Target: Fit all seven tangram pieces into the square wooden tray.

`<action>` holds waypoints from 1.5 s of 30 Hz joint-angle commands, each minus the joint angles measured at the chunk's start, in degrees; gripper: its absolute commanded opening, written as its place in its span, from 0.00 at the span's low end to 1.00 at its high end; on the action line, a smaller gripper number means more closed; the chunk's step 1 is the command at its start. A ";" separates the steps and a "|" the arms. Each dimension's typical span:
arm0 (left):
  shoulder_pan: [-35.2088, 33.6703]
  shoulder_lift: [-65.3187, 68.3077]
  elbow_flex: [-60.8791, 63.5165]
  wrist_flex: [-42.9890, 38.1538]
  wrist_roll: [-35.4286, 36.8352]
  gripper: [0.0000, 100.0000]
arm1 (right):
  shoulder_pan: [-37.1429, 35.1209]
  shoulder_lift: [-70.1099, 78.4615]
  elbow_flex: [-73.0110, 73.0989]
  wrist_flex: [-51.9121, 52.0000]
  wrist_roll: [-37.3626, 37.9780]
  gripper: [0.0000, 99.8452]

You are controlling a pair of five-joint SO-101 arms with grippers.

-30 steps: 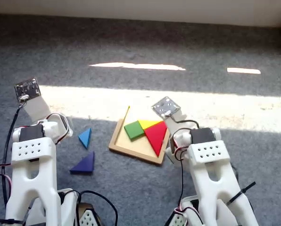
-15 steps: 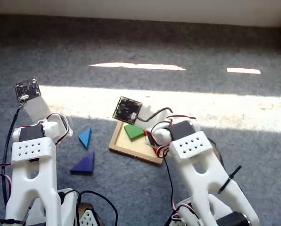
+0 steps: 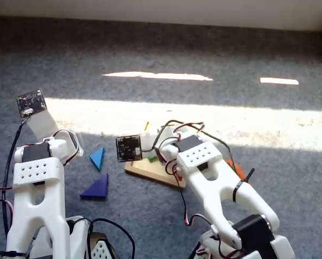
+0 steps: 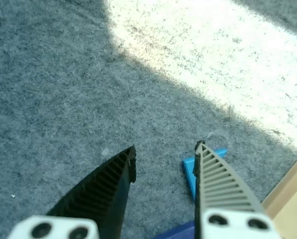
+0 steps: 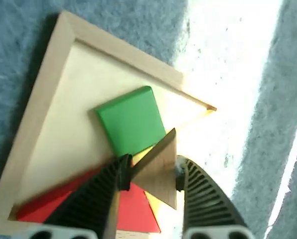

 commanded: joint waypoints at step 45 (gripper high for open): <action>-0.92 -1.10 -0.40 -0.88 0.44 0.20 | -0.57 -22.02 -2.77 8.84 -46.51 0.01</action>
